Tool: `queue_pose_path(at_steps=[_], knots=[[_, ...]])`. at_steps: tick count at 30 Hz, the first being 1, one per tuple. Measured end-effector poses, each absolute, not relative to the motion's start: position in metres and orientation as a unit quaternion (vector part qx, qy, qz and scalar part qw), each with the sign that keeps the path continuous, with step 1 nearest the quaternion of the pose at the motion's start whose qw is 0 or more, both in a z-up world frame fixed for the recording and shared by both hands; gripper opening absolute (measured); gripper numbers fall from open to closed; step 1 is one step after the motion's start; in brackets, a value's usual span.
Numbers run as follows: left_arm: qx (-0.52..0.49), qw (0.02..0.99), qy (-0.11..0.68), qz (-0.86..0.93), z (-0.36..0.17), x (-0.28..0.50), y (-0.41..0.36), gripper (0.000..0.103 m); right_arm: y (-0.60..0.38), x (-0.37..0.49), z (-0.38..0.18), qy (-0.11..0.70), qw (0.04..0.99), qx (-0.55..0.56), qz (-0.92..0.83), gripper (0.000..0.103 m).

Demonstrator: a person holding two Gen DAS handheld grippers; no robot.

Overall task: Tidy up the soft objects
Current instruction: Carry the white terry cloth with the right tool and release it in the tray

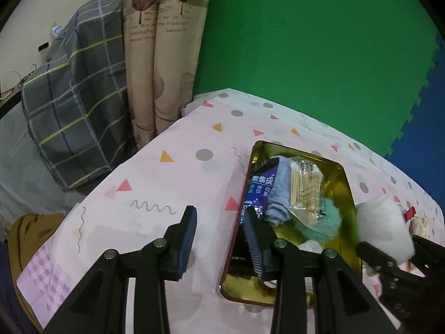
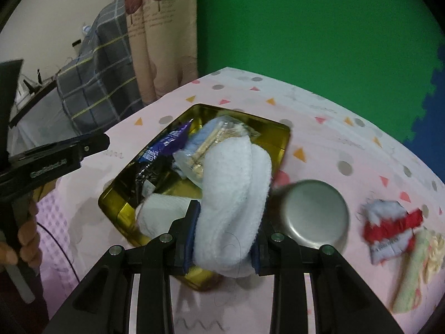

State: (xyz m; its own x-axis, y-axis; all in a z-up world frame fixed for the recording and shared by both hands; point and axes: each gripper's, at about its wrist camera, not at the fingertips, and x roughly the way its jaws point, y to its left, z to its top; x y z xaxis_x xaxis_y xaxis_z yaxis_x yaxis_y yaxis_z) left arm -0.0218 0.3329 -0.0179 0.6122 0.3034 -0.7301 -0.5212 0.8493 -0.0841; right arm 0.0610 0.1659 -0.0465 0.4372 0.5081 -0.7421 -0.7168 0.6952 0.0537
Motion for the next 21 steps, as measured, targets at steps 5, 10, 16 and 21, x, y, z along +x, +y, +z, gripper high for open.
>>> queue_pose_path(at_steps=[5,10,16,21], knots=[[-0.156,0.883,0.376,0.235,-0.02,-0.022,0.338,0.036,0.186,0.07,-0.057,0.397,0.83,-0.139,0.367,0.029],[-0.159,0.882,0.379,0.232,-0.022,-0.021,0.339,0.036,0.2,0.079,-0.067,0.409,0.825,-0.138,0.365,0.031],[-0.156,0.882,0.382,0.23,-0.023,-0.02,0.336,0.036,0.203,0.077,-0.069,0.403,0.828,-0.152,0.359,0.058],[-0.148,0.881,0.387,0.228,-0.025,-0.017,0.331,0.036,0.19,0.07,-0.059,0.395,0.834,-0.144,0.357,0.072]])
